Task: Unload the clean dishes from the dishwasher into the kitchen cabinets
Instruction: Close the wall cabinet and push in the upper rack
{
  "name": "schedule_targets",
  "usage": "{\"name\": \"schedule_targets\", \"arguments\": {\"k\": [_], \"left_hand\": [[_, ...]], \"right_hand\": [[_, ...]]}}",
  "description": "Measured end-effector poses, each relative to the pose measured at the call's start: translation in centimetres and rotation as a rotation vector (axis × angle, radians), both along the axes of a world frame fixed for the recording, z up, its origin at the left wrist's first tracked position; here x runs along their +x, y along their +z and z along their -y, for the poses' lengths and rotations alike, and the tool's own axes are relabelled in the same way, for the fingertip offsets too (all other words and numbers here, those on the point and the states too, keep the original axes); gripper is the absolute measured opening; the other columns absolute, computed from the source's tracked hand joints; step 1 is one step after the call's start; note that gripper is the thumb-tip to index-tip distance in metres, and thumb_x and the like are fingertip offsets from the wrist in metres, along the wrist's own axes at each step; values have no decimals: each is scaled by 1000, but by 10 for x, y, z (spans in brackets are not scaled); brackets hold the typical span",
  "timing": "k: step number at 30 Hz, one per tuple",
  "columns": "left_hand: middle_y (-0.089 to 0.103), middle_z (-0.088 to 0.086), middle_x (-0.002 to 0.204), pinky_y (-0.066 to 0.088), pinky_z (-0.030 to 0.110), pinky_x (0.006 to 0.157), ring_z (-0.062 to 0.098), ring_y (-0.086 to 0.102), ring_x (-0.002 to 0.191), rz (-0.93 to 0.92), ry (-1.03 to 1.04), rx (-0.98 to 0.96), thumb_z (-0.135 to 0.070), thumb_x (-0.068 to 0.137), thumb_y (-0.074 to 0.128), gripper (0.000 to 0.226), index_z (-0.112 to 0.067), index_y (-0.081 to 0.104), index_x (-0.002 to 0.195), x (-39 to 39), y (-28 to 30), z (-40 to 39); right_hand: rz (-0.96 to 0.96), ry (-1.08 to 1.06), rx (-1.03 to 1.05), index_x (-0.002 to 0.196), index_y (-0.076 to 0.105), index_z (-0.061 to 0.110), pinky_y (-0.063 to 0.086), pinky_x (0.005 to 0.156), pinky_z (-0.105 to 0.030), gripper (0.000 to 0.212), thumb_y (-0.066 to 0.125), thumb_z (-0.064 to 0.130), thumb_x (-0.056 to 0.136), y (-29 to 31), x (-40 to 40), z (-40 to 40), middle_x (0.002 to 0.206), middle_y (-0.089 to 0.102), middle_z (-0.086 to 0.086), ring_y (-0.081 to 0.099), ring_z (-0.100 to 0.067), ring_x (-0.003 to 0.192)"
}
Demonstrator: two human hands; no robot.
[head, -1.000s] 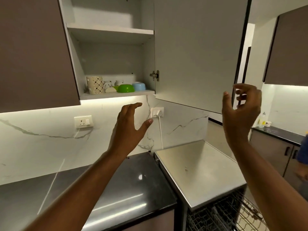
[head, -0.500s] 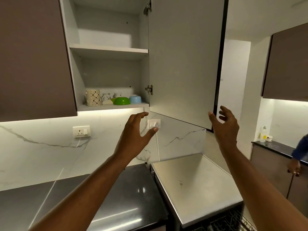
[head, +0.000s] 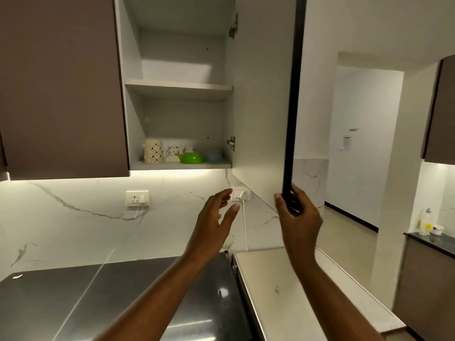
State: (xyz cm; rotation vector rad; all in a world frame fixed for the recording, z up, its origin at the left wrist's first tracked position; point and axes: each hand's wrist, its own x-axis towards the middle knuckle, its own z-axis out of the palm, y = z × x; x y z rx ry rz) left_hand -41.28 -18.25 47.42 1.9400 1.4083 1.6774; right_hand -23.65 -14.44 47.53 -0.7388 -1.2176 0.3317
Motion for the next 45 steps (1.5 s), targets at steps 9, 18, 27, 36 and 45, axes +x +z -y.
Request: {"name": "schedule_targets", "arguments": {"k": [9,18,27,36,45], "left_hand": [[42,-22,138,34,-7,80,-12,45,115,89,80,51,-49,92,37,46,-40,36,137,-29,5,8],[47,-27,131,40,7,93,-6,50,118,195,172,76,-45,95,42,47,-30,43,140,-134,0,-8],[69,-6,113,55,17,85,11,68,100,348,307,144,-36,92,59,35,-19,62,122,-258,-12,-71],[75,1,100,58,32,86,16,72,95,687,124,17,-30,91,65,14,-19,71,97,-329,-15,-127],[75,0,97,58,31,80,20,71,98,938,38,-48,-28,89,67,12,-17,71,94,-364,-10,-182]], "right_hand": [[269,144,216,144,51,21,33,115,-18,61,68,42,89,-16,-105,2,153,46,6,41,-7,141],[507,206,312,154,34,18,20,119,-18,66,61,34,96,-32,-226,-36,162,28,6,23,-10,150],[782,-104,430,156,27,19,19,122,-52,70,59,33,96,-37,-337,-101,165,18,-4,11,-29,154],[909,-251,365,156,29,22,23,118,-60,79,67,15,87,-35,-407,-152,165,18,-6,12,-34,153],[1008,-287,277,158,23,25,21,120,-56,90,68,4,83,-33,-445,-195,167,7,-6,2,-33,154]]}}
